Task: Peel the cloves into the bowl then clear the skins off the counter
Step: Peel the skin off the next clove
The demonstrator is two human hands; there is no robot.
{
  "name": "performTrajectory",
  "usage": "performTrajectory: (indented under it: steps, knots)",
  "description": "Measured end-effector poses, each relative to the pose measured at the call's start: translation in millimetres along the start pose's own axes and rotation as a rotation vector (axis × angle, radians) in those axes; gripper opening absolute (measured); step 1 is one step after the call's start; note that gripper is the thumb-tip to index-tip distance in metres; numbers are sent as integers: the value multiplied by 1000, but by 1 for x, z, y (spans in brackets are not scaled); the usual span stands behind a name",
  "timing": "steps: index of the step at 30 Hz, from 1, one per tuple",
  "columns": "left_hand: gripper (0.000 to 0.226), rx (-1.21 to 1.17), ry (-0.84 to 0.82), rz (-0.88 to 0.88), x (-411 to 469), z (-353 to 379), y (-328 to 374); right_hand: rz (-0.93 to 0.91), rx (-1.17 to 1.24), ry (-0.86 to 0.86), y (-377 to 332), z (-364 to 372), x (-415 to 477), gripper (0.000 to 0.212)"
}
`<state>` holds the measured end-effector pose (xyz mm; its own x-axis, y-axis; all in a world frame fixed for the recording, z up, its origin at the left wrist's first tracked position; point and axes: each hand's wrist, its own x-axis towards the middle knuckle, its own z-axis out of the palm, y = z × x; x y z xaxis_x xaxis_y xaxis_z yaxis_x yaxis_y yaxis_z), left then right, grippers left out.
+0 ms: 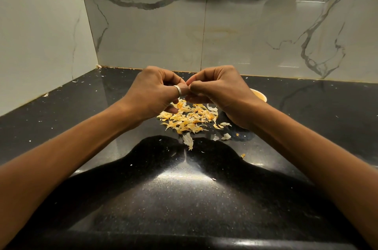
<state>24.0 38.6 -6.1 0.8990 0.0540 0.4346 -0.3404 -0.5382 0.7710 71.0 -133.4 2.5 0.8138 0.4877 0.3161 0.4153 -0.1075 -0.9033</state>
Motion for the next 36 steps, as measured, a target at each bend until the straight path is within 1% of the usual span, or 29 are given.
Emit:
performTrajectory:
  steps: [3,13,18,26,36]
  knots:
    - [7,25,5,3,1,0,-1,35,64,-4,0,0,1,8]
    - [9,-103,2,-55,0,-2,4,137,284,-31,-2,-3,5,12]
    - [10,-113,-3,-71,0,-3,5,188,385,-53,-4,-4,4,11]
    - [11,-111,1,-81,-1,-2,6,174,327,-30,-4,-3,3,13]
    - [11,-140,15,-109,-1,-2,8,172,315,5,-6,-4,3,13]
